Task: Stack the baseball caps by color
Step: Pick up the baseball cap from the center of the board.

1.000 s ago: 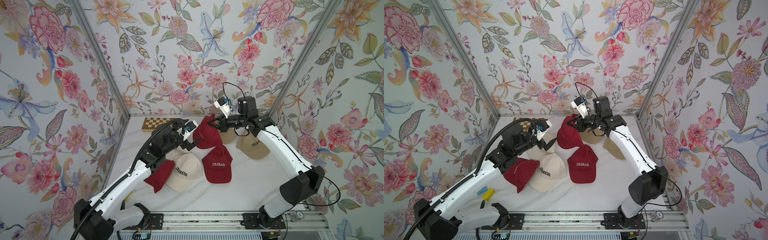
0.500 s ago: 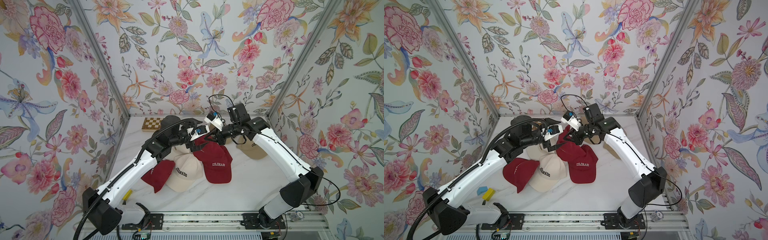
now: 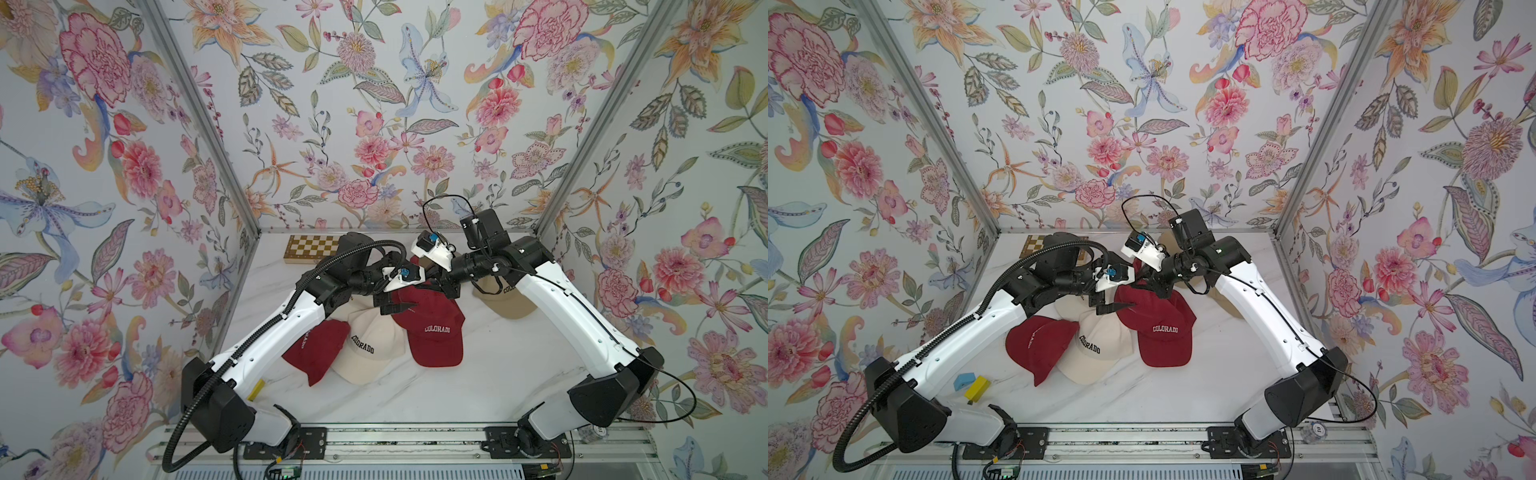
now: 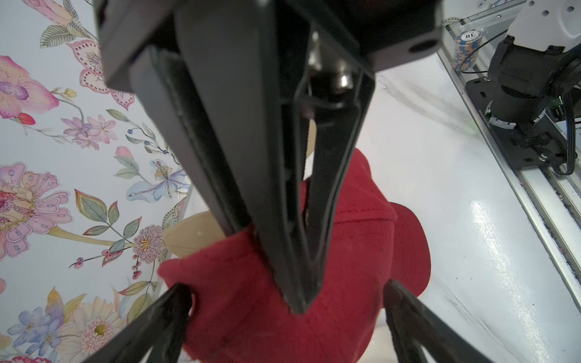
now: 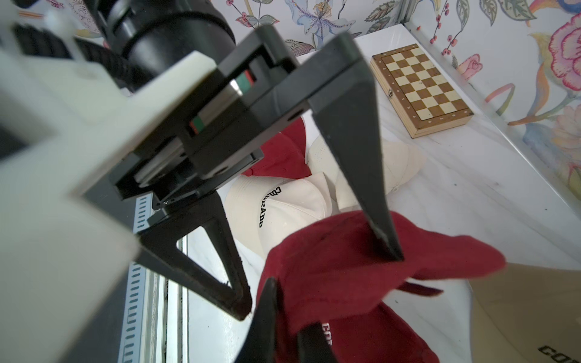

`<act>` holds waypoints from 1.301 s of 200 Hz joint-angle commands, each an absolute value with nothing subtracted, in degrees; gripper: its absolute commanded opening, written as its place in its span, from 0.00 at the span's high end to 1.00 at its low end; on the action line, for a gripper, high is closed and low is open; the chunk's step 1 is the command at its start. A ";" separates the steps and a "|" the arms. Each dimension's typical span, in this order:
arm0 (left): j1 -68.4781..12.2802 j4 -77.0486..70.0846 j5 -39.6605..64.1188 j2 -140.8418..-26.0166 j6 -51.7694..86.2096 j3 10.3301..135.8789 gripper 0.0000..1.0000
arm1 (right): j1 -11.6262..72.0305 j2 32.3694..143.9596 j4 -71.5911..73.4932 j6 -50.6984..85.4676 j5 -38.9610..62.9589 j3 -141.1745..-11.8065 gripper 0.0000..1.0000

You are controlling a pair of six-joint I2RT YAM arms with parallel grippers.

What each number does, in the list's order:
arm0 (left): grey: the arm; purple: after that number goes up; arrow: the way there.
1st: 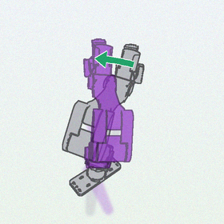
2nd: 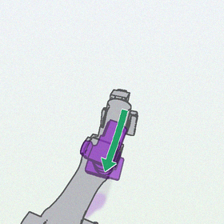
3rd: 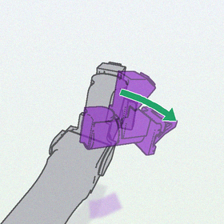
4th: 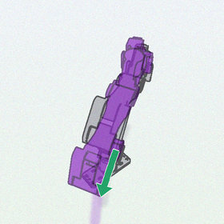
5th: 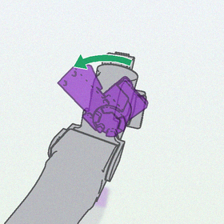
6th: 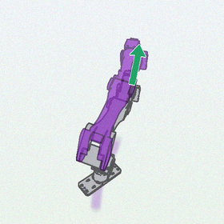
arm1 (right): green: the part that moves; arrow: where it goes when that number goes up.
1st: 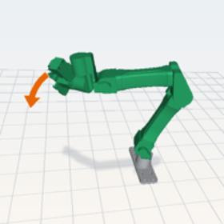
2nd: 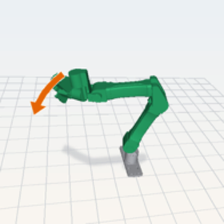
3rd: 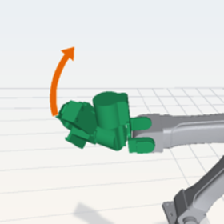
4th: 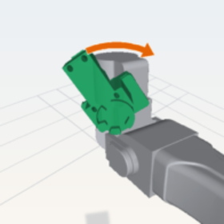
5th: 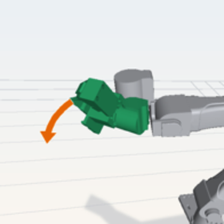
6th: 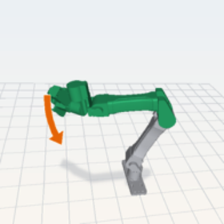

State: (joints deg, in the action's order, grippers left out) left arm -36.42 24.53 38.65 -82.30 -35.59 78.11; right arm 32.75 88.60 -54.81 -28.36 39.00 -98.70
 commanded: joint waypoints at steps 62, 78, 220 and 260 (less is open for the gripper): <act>-37.53 29.97 38.87 -85.08 -36.33 83.36 0.24 | 33.31 88.00 -58.71 -32.50 37.77 -101.60 1.00; -37.53 30.32 38.73 -84.99 -36.36 83.41 0.30 | 33.18 88.17 -58.80 -32.64 37.19 -101.69 1.00; -38.06 21.82 28.01 -82.61 -29.25 80.28 1.00 | 25.56 83.57 -44.45 -21.67 34.46 -96.53 0.39; -37.37 3.92 19.58 -78.70 -13.36 76.58 1.00 | 14.00 72.43 -19.47 -3.01 38.40 -78.86 0.01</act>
